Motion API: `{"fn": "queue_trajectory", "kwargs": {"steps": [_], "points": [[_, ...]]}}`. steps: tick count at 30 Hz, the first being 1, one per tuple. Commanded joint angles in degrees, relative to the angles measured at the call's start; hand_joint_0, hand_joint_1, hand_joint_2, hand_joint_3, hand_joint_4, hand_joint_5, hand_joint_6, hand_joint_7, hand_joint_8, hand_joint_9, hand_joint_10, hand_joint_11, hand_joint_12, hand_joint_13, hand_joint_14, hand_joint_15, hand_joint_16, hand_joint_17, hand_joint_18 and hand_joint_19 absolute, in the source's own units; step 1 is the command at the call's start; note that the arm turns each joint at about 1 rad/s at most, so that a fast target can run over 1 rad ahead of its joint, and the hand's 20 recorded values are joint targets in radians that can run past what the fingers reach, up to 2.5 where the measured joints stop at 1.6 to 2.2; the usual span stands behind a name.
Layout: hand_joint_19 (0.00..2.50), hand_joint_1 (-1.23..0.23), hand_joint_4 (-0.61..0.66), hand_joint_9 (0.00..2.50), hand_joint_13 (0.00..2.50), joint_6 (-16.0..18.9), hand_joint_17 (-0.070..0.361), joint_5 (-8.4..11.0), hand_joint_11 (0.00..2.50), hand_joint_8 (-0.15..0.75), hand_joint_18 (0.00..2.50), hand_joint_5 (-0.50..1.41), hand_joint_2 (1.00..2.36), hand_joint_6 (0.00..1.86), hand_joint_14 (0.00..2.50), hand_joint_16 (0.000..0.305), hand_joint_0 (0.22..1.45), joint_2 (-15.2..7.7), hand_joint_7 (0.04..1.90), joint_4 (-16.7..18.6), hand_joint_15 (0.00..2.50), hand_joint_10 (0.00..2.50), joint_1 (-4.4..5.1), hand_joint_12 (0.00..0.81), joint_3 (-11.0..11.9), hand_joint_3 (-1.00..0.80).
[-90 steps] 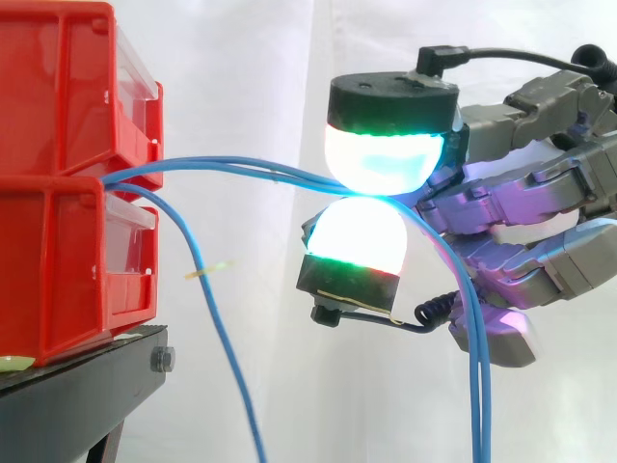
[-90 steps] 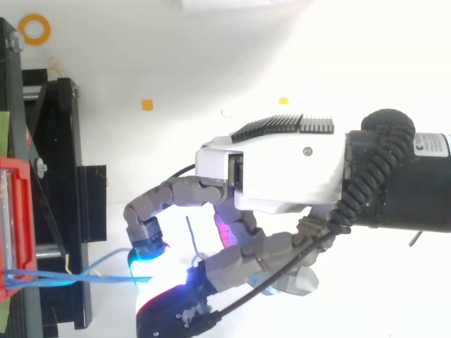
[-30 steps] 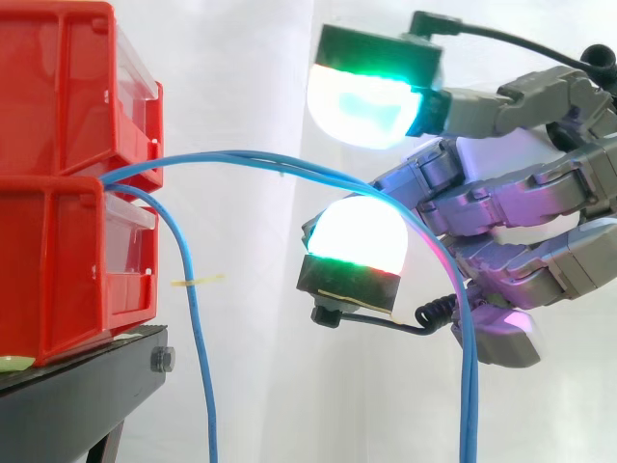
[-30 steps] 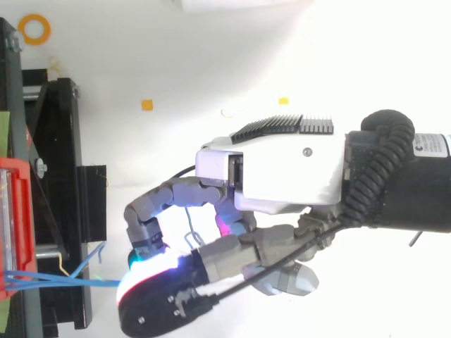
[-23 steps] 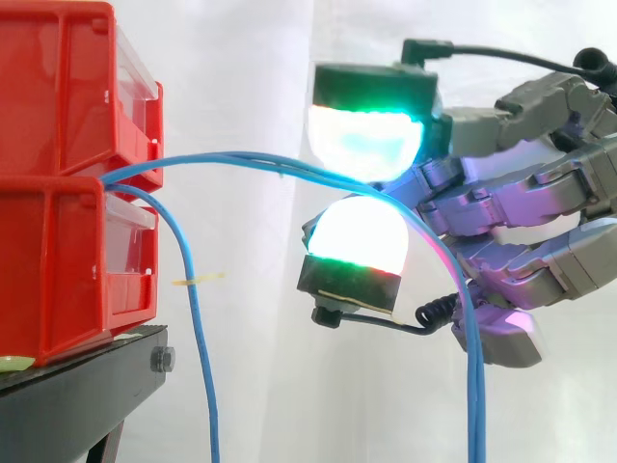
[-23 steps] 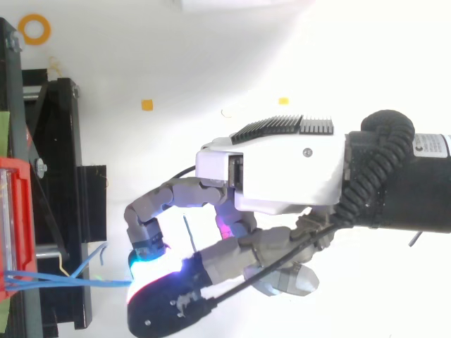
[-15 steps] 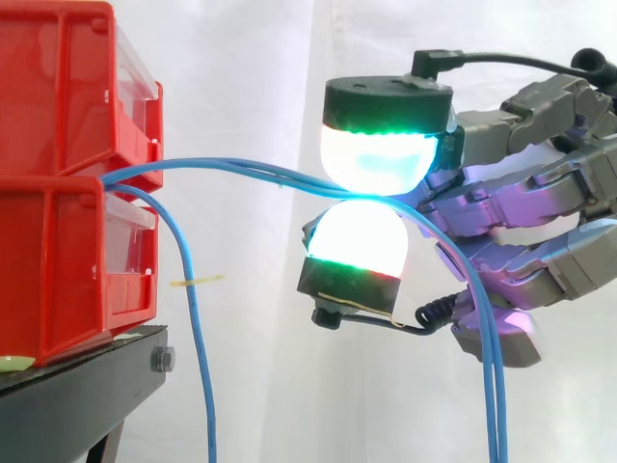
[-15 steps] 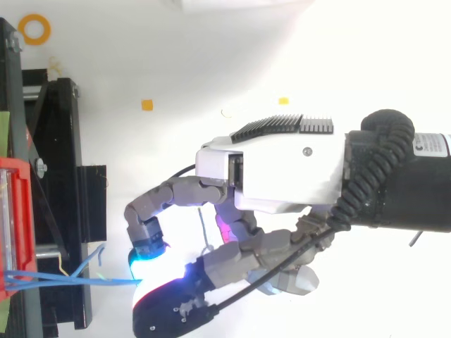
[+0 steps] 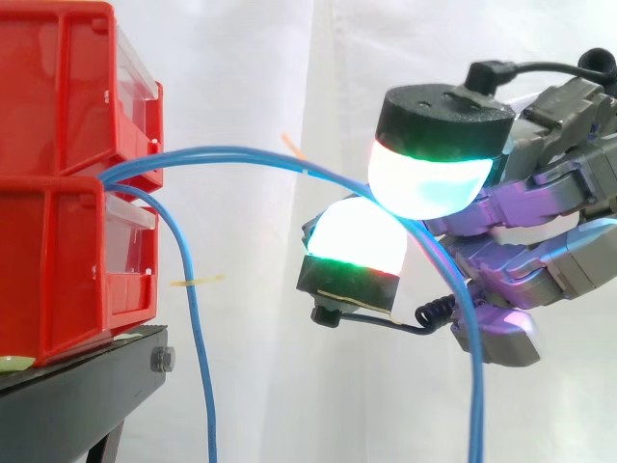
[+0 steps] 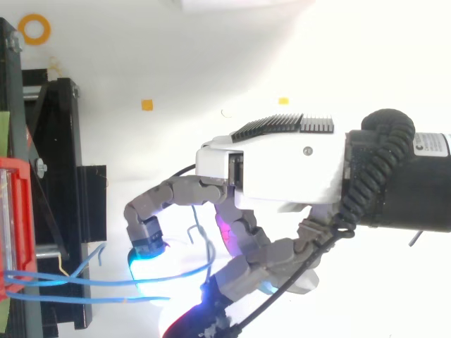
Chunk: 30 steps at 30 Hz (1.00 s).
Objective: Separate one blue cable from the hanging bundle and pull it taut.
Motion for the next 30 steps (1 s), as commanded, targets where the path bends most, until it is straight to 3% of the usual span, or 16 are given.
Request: {"fn": "queue_trajectory", "kwargs": {"steps": [1, 4, 8, 15, 19, 28, 30], "points": [[0.86, -0.71, 0.07, 2.39, 1.68, 0.0, 0.102, 0.0, 0.96, 0.135, 1.09, 0.16, 1.0, 0.5, 0.02, 0.045, 0.54, -0.1, 1.31, 0.0, 1.01, 0.04, 0.01, 0.323, 0.0, -0.5], [0.83, -0.46, 0.09, 2.41, 1.7, 0.0, 0.112, 0.09, 0.93, 0.132, 1.12, 0.16, 1.0, 0.5, 0.02, 0.05, 0.49, 0.0, 1.32, 0.0, 0.99, 0.04, 0.01, 0.335, 0.1, -0.5], [0.85, -0.39, 0.1, 2.4, 1.7, 0.0, 0.11, 0.09, 0.93, 0.134, 1.1, 0.16, 1.0, 0.5, 0.02, 0.049, 0.5, 0.0, 1.33, 0.0, 1.0, 0.04, 0.01, 0.327, 0.0, -0.5], [0.88, -0.58, 0.08, 2.38, 1.67, 0.0, 0.097, 0.09, 0.96, 0.114, 1.04, 0.16, 1.0, 0.5, 0.03, 0.043, 0.64, 0.0, 1.33, 0.0, 1.02, 0.04, 0.01, 0.307, 0.0, -0.5], [0.89, -0.7, 0.08, 2.38, 1.66, 0.0, 0.096, 0.0, 0.96, 0.119, 1.04, 0.16, 1.01, 0.5, 0.03, 0.043, 0.7, -0.1, 1.32, 0.0, 1.02, 0.04, 0.01, 0.306, 0.0, -0.35], [0.89, -0.75, 0.04, 2.37, 1.65, 0.0, 0.096, 0.09, 0.97, 0.135, 1.04, 0.15, 1.02, 0.5, 0.03, 0.043, 0.72, 0.0, 1.32, 0.0, 1.03, 0.04, 0.01, 0.313, 0.0, -0.26], [0.88, -0.86, 0.04, 2.36, 1.65, 0.0, 0.096, 0.09, 0.98, 0.148, 1.05, 0.15, 1.02, 0.5, 0.03, 0.043, 0.71, 0.0, 1.32, 0.0, 1.03, 0.04, 0.1, 0.311, 0.0, -0.27]]}}
